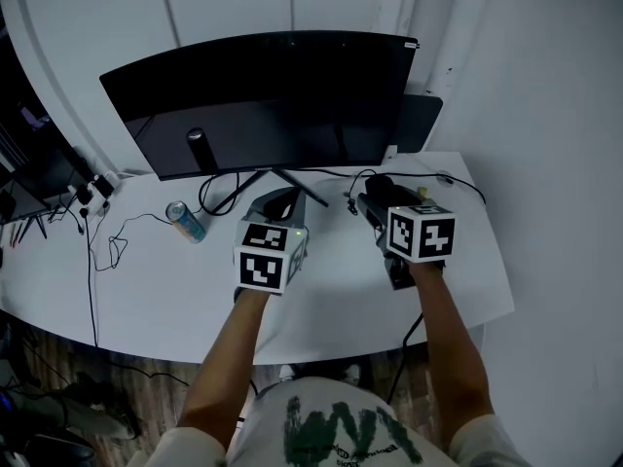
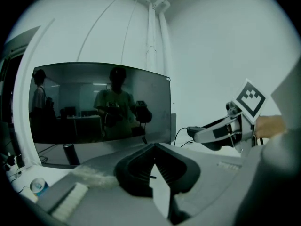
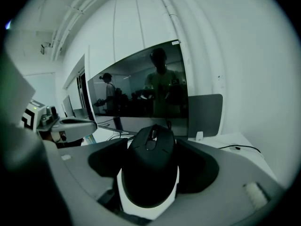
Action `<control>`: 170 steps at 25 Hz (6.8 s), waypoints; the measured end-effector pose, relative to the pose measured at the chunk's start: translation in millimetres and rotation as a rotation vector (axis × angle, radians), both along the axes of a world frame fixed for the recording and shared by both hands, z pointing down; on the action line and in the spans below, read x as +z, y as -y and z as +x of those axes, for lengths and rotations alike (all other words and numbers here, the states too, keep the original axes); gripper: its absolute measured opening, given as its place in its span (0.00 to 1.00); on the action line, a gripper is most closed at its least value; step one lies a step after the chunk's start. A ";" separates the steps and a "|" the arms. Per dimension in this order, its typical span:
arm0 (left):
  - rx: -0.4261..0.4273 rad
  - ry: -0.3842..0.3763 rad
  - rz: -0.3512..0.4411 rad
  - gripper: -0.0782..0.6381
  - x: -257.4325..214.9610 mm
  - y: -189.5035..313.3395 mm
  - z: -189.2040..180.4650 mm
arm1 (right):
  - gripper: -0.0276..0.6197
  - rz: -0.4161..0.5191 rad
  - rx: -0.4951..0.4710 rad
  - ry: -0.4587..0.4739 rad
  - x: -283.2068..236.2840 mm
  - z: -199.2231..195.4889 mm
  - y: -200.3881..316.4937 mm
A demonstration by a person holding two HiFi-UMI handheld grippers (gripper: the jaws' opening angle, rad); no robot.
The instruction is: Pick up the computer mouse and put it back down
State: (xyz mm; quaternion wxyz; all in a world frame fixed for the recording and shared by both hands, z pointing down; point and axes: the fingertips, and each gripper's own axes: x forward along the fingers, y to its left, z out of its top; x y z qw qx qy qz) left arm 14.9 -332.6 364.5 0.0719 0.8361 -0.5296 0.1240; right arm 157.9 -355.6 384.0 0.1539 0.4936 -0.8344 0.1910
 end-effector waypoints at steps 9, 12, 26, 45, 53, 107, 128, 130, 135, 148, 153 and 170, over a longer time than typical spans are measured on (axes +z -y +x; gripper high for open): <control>-0.012 -0.003 0.018 0.11 -10.2 0.8 -3.0 | 0.54 0.052 -0.002 0.017 -26.4 -2.7 1.8; -0.010 0.000 0.015 0.11 -8.8 0.5 -0.5 | 0.54 0.054 -0.010 0.015 -27.6 -3.9 1.5; -0.012 0.010 0.009 0.11 -7.9 -0.3 0.6 | 0.54 0.052 -0.016 0.016 -28.6 -4.4 1.1; -0.017 0.012 0.005 0.11 -7.8 -1.9 -4.1 | 0.54 0.038 -0.014 0.024 -25.1 -6.6 0.2; -0.031 0.008 -0.002 0.11 -4.0 -7.1 -11.3 | 0.54 0.025 -0.019 0.026 -19.0 -15.8 -2.7; -0.092 0.001 -0.244 0.11 126.8 -61.6 -158.5 | 0.54 -0.336 0.038 -0.100 214.7 -171.1 -39.4; -0.105 0.005 -0.248 0.11 129.2 -61.6 -166.1 | 0.56 -0.341 0.079 -0.149 222.1 -173.8 -34.9; -0.107 0.006 -0.244 0.11 126.9 -61.8 -165.4 | 0.56 -0.330 0.074 -0.139 215.8 -174.1 -34.6; -0.102 0.011 -0.220 0.11 113.9 -58.6 -160.0 | 0.56 -0.303 0.070 -0.108 193.2 -170.2 -32.3; -0.075 0.007 -0.138 0.11 59.0 -43.4 -121.6 | 0.47 -0.109 0.038 -0.011 78.5 -129.5 -16.6; -0.074 0.006 -0.101 0.11 36.7 -37.8 -102.6 | 0.39 -0.021 0.006 -0.013 36.1 -109.6 -18.6; -0.099 0.021 -0.041 0.11 -1.4 -31.6 -60.2 | 0.10 0.166 -0.006 -0.034 -41.3 -31.3 -25.5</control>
